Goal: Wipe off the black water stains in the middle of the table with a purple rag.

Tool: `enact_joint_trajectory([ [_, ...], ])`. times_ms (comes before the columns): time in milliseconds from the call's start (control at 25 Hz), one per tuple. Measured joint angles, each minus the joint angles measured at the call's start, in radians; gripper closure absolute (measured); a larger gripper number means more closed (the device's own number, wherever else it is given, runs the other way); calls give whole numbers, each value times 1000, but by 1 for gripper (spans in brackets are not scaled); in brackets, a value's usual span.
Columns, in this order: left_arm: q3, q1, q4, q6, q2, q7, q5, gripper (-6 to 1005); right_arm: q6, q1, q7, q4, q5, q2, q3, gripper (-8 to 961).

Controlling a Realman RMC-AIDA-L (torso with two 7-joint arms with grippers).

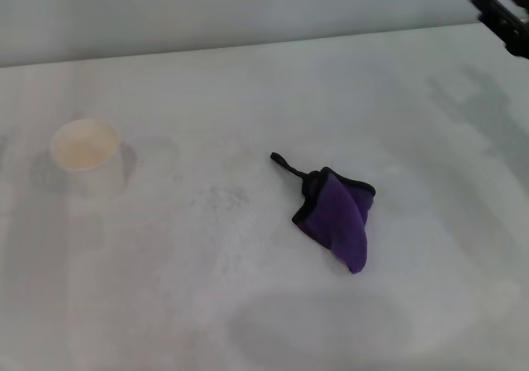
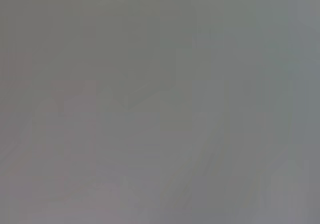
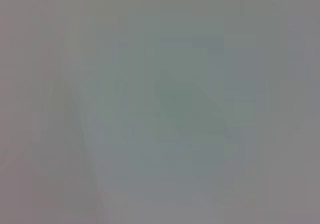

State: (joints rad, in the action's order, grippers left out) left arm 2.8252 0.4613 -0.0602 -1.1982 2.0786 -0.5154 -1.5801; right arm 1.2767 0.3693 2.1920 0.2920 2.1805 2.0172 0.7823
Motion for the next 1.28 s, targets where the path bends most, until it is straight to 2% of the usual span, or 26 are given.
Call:
enact_joint_trajectory([
  [120, -3, 9, 0, 53, 0, 6, 0, 151, 25, 4, 222, -139, 165, 4, -3, 88],
  [280, 0, 16, 0, 75, 0, 7, 1, 149, 12, 0, 355, -174, 191, 4, -3, 89],
  [560, 4, 25, -29, 102, 2, 50, 10, 146, -74, 4, 409, -174, 190, 0, -4, 89],
  [800, 5, 43, -41, 107, 1, 87, 99, 143, -136, 15, 424, -150, 189, -4, -5, 89],
  [1280, -4, 49, -54, 143, 2, 115, 98, 147, -267, 100, 498, -174, 182, -8, 7, 89],
])
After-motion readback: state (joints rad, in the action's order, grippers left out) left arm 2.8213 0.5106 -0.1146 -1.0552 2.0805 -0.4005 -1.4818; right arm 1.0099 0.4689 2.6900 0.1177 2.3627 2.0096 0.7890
